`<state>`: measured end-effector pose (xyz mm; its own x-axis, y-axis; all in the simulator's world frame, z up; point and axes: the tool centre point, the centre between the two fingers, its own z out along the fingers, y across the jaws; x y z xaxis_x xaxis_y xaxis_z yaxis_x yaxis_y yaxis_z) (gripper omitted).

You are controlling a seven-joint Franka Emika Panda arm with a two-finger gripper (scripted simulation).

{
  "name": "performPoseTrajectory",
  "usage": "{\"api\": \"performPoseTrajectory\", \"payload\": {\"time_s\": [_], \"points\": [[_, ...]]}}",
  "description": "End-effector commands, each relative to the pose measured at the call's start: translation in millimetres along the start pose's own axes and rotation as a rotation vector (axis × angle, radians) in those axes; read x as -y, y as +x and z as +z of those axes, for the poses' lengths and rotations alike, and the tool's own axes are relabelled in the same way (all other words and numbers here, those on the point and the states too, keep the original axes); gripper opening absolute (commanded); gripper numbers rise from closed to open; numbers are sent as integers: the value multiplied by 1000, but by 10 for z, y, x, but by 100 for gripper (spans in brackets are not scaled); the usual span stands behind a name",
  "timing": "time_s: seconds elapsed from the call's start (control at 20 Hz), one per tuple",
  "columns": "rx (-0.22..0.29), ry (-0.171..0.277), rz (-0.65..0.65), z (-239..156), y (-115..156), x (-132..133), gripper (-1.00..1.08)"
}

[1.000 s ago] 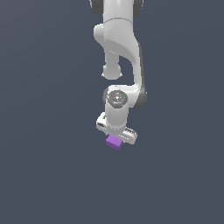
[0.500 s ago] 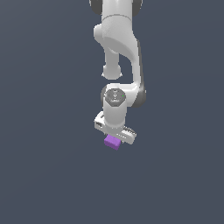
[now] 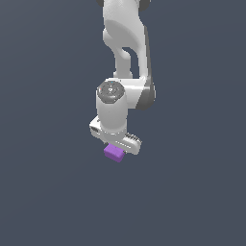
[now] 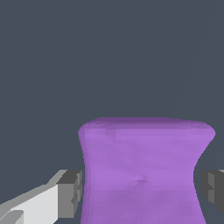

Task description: Pick up the object and move it to a goal position.

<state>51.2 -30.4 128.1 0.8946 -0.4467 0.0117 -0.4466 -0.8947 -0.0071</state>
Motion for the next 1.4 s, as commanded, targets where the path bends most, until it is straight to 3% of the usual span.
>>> {"api": "performPoseTrajectory", "payload": {"time_s": [0.0, 0.75, 1.35], "points": [[0, 0, 0, -231, 107, -110, -100], [7, -5, -1, -1533, 763, -713, -100], [11, -7, -1, -2120, 1093, -975, -100]]}}
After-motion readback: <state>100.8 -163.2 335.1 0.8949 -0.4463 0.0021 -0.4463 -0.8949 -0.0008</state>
